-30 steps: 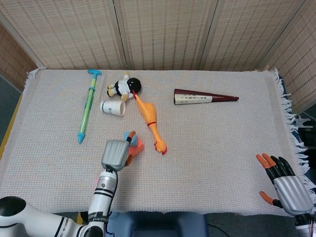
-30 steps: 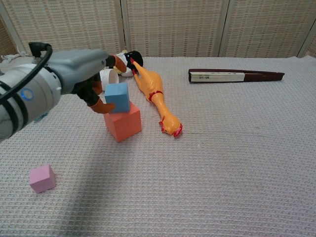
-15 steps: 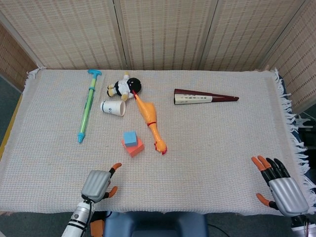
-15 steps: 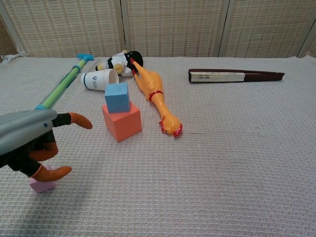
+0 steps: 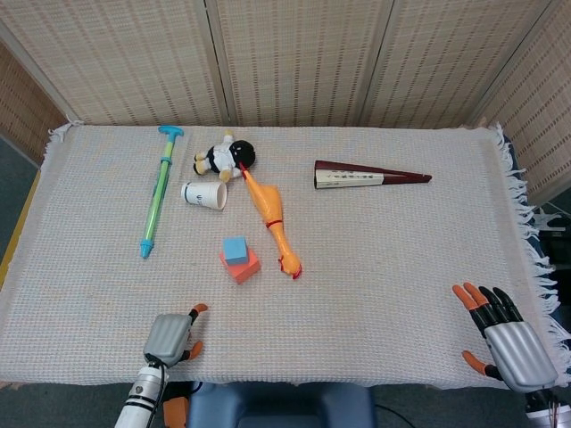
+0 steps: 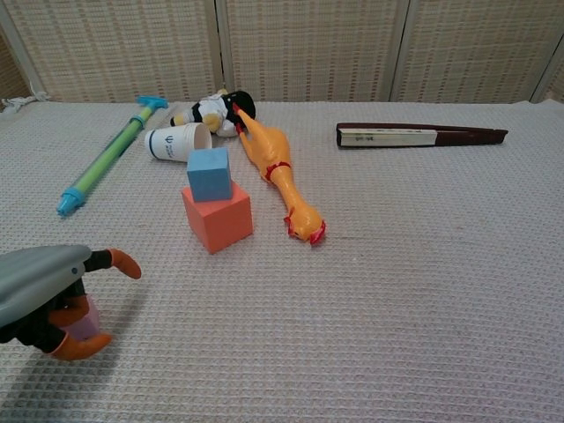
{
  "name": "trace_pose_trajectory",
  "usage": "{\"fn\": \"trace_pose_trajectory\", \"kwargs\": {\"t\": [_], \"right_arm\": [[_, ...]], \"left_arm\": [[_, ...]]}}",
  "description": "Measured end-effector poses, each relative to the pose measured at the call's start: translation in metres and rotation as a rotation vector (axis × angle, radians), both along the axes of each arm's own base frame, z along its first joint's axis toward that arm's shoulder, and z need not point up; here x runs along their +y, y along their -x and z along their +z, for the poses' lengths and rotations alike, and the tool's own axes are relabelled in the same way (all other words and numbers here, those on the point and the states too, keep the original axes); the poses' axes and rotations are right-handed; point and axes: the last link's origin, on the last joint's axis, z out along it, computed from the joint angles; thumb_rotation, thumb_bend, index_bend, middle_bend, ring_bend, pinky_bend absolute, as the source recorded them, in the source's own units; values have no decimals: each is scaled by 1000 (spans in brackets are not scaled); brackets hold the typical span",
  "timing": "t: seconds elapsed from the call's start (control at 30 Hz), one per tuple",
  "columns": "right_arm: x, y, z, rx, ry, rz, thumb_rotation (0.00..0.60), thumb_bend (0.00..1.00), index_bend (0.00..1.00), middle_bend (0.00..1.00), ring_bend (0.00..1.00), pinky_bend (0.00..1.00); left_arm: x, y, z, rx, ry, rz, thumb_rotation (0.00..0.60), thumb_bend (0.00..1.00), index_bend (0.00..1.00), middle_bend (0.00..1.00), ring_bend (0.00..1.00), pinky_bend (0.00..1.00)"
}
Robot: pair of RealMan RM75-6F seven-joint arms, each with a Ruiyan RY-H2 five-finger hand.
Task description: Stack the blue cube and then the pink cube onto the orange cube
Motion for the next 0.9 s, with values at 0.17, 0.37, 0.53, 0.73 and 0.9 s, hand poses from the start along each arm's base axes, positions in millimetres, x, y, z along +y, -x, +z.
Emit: {"fn": "trace_pose_trajectory", "kwargs": {"t": [0.17, 0.37, 0.53, 0.73, 0.9], "right_arm": [[0, -1, -1, 3, -5, 2, 600, 116, 0, 0, 0, 0], [1, -1, -2, 3, -6, 5, 600, 115, 0, 0, 0, 0], [2, -1, -2, 3, -8, 6, 600, 115, 0, 0, 0, 0], [2, -1, -2, 2, -7, 6, 600, 116, 0, 0, 0, 0], [2, -1, -3, 4, -11, 4, 600, 115, 0, 0, 0, 0]], "left_arm": [[-5, 9, 2, 30, -48, -6, 600, 304, 260, 1000, 1000, 1000], [-9, 20, 4, 50, -76, 9, 600, 303, 285, 1000, 1000, 1000], [-7, 25, 2, 60, -86, 24, 600, 303, 295, 1000, 1000, 1000], [-7, 30, 3, 67, -96, 43, 600, 303, 328, 1000, 1000, 1000], [-7, 32, 2, 85, -94, 50, 600, 304, 369, 1000, 1000, 1000]]}}
